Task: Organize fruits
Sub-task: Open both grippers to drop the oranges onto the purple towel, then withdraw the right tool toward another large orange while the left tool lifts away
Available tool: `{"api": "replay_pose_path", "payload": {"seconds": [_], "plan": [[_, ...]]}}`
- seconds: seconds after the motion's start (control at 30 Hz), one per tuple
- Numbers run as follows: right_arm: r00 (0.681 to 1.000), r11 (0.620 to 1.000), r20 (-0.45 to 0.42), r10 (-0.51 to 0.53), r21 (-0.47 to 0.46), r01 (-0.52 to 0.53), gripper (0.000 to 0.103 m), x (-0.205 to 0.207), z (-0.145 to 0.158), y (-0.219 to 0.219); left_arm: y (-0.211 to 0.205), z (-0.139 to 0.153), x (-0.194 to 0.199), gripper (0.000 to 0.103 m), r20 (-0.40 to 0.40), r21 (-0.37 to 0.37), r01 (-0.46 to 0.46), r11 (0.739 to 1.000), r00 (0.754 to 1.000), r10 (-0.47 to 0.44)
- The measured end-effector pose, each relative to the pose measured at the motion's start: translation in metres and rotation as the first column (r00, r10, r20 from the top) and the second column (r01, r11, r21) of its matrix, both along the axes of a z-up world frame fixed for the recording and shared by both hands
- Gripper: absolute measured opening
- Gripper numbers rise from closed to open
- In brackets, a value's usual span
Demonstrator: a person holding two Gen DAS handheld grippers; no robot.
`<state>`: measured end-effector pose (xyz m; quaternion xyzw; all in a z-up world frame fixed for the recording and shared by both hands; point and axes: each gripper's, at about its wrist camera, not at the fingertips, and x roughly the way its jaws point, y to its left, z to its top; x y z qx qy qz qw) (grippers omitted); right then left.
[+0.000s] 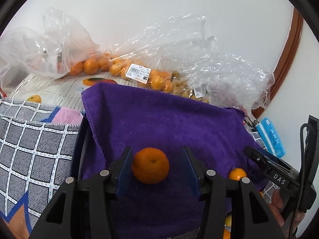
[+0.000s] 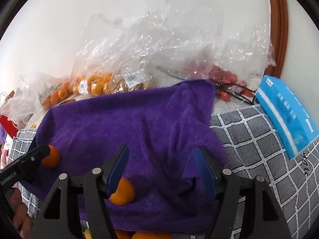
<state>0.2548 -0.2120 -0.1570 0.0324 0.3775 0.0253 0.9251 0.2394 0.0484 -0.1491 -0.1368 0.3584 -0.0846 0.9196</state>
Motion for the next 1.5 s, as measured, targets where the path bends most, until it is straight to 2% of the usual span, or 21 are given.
{"api": "replay_pose_path", "payload": {"seconds": [0.2,0.33,0.43,0.5,0.57,0.63,0.87,1.07,1.2,1.3,1.5], "plan": [[0.999,0.999,0.042,-0.017,-0.034,0.018,0.068,-0.006,0.003,0.002,0.0,0.001,-0.002,0.048,0.004,-0.005,-0.025,1.0,1.0,0.025],[0.999,0.998,0.035,-0.002,-0.062,0.004,0.068,-0.007,0.005,0.005,0.003,0.004,-0.004,0.048,0.022,-0.036,-0.013,0.999,1.0,0.013],[0.997,0.996,0.075,-0.001,-0.085,0.008,0.068,-0.011,0.01,0.007,0.004,0.007,-0.007,0.048,0.046,-0.011,-0.039,0.999,0.998,0.04],[0.997,0.996,0.082,0.002,-0.088,0.005,0.068,-0.012,0.011,0.007,0.007,0.007,-0.005,0.048,0.037,-0.035,-0.037,0.999,0.999,0.038],[0.996,0.997,0.085,0.006,-0.075,0.001,0.068,-0.013,0.012,0.007,0.012,0.005,-0.004,0.048,0.016,-0.088,-0.025,0.996,1.0,0.026],[0.998,0.998,0.069,0.009,-0.059,-0.005,0.068,-0.013,0.014,0.006,0.014,0.004,-0.002,0.048,0.002,-0.107,-0.018,0.994,1.0,0.018],[0.995,0.999,0.087,0.051,-0.011,-0.05,0.068,-0.02,0.022,0.007,0.014,0.011,-0.012,0.048,0.041,-0.099,-0.029,0.995,0.999,0.033],[0.997,0.997,0.045,0.062,0.041,-0.064,0.062,-0.024,0.022,0.005,0.015,0.016,-0.02,0.048,0.067,-0.107,-0.028,0.994,0.997,0.035],[0.998,0.997,0.032,0.053,0.054,-0.055,0.061,-0.043,0.022,-0.002,0.016,0.019,-0.024,0.049,0.072,-0.123,-0.022,0.992,0.997,0.031],[0.999,0.997,0.017,0.05,0.06,-0.051,0.061,-0.06,0.018,-0.008,0.016,0.021,-0.027,0.06,0.08,-0.139,-0.021,0.99,0.996,0.032],[0.997,0.996,0.004,0.073,0.05,-0.074,0.061,-0.087,0.0,-0.013,0.017,0.024,-0.031,0.061,0.095,-0.145,-0.022,0.989,0.995,0.036]]}}
